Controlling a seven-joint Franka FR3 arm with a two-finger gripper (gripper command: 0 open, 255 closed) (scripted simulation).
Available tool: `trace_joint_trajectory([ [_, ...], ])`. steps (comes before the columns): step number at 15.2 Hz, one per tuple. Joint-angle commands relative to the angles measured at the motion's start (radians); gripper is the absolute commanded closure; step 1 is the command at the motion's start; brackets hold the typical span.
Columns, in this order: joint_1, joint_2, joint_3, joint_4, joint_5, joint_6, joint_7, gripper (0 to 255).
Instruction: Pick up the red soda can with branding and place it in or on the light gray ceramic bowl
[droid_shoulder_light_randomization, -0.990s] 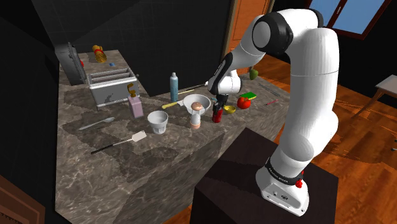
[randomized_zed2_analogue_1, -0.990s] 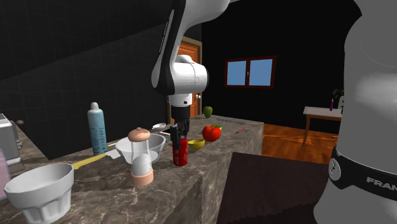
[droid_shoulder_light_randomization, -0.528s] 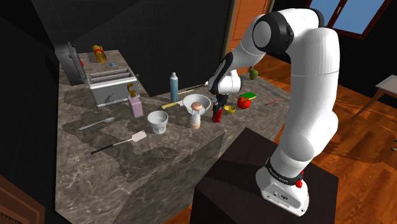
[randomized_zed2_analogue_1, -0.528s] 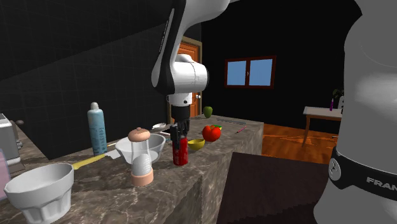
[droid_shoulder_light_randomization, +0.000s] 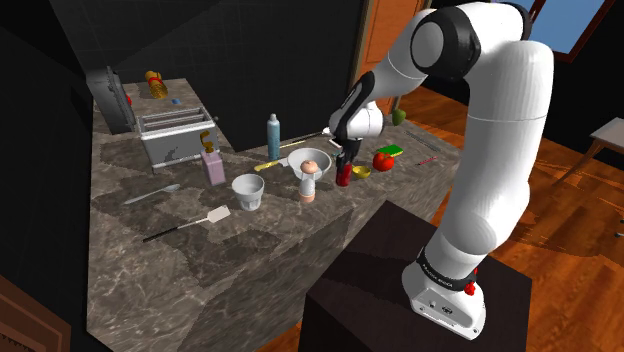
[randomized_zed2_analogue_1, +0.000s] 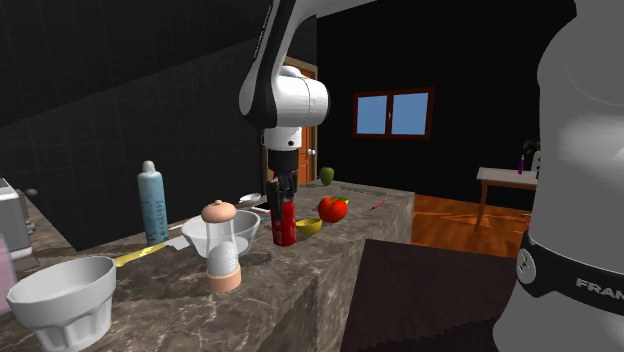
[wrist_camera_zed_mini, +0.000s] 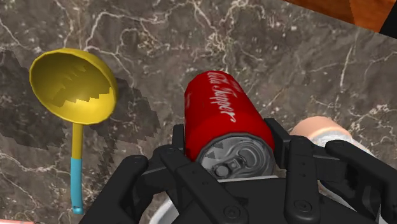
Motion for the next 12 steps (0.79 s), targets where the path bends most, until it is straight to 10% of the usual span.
trace_joint_trajectory([
  [1, 0.009, -0.029, -0.014, -0.004, -0.020, -0.024, 0.013, 255],
  [12, 0.043, -0.166, -0.063, 0.000, -0.122, -0.154, 0.085, 255],
])
